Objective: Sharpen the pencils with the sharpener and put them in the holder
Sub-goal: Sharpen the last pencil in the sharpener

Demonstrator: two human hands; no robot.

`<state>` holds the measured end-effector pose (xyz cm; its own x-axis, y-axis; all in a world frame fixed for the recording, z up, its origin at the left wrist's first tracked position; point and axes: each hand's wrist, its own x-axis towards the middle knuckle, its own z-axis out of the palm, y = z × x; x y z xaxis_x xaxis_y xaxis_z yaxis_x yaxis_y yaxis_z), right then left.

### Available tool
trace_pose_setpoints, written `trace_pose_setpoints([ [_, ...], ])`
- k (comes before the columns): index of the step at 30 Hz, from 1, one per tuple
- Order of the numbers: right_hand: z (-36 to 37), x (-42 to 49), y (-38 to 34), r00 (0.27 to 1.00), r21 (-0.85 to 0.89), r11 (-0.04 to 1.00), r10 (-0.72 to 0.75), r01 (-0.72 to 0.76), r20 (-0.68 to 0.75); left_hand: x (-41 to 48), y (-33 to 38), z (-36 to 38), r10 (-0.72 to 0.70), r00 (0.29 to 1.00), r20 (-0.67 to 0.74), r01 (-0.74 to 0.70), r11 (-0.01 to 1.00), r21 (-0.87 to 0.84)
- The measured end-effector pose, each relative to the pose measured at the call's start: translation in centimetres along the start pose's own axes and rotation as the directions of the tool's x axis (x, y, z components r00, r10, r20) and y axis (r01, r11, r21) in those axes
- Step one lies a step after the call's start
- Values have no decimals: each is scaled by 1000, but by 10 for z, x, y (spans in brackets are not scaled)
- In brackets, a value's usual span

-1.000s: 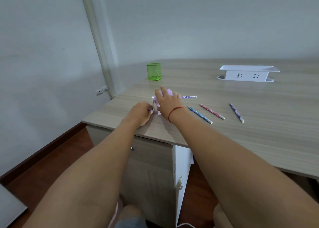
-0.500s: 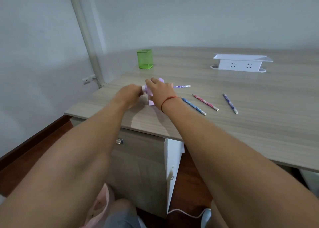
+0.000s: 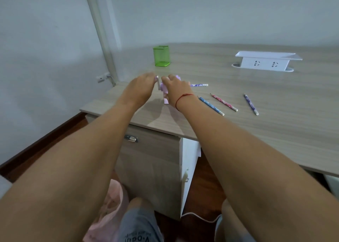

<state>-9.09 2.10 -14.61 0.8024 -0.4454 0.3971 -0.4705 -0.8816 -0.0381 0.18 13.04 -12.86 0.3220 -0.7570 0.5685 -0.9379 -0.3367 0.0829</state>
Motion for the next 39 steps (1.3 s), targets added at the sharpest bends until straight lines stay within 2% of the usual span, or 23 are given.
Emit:
trace_pose_setpoints([
  [5,-4,-1,-1,1000,14,1000,11,-11,8,-18,1,2,105,994,16,-105,993,53],
  [10,-7,0,-2,1000,-5,1000,3,-3,3,-28,0,5,115,991,73,-117,993,31],
  [17,-10,2,1,1000,35,999,4,-5,24,-21,-14,6,230,966,120,-237,970,48],
  [21,-9,4,5,998,17,999,-30,29,47,-27,-13,30,121,954,274,-139,989,47],
  [26,-12,7,8,998,14,999,-52,52,29,10,-15,32,34,915,401,-115,977,180],
  [31,-18,9,8,997,23,998,-57,56,46,31,-19,40,-1,920,391,-106,962,251],
  [35,-20,9,10,996,20,997,-72,71,55,60,-27,21,45,970,240,-110,958,263],
  [39,-20,12,6,996,10,999,-45,44,80,55,-23,8,103,980,169,-138,967,213],
])
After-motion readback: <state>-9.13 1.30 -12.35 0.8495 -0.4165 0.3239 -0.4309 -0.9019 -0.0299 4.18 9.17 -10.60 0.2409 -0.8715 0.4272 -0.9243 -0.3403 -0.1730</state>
